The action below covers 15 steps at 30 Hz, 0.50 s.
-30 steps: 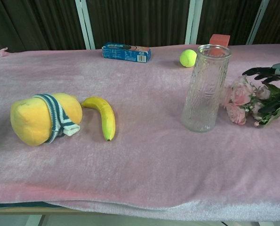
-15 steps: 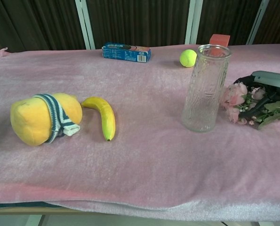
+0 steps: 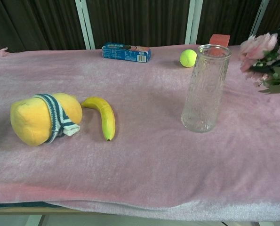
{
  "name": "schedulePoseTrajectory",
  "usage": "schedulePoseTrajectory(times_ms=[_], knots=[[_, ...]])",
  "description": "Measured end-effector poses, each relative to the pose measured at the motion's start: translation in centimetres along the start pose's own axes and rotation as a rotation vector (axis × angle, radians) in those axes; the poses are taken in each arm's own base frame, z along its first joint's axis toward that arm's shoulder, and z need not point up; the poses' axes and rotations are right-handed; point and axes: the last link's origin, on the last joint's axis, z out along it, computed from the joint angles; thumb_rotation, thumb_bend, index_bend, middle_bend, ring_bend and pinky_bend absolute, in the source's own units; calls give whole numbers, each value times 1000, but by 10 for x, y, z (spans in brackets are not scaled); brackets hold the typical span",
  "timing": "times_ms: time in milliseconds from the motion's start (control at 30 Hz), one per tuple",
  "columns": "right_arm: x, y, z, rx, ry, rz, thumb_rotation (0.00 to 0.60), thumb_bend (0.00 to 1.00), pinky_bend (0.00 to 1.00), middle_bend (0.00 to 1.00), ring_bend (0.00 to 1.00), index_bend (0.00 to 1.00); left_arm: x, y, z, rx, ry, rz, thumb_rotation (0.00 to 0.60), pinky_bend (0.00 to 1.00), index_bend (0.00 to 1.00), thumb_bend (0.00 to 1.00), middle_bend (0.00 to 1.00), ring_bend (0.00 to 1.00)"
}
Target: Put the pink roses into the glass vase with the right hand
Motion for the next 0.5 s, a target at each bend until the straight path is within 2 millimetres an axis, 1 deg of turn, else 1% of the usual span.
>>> schedulePoseTrajectory(times_ms=[133,233,433,500], knots=[[34,-10,2,36,157,82,600,478,990,632,671,779,0,0,0,-1,0,0,600,274,174,442,35,1],[56,-19,2,72,261,170,600,478,990,632,671,779,0,0,0,1,1,-2,600,273,174,442,35,1],[88,-35,1,176,407,366,600,478,990,632,671,779,0,0,1,1,4,-4,600,273,174,443,35,1],[93,-40,1,213,431,413,600,478,990,632,671,779,0,0,1,1,3,-3,600,273,174,443,35,1]])
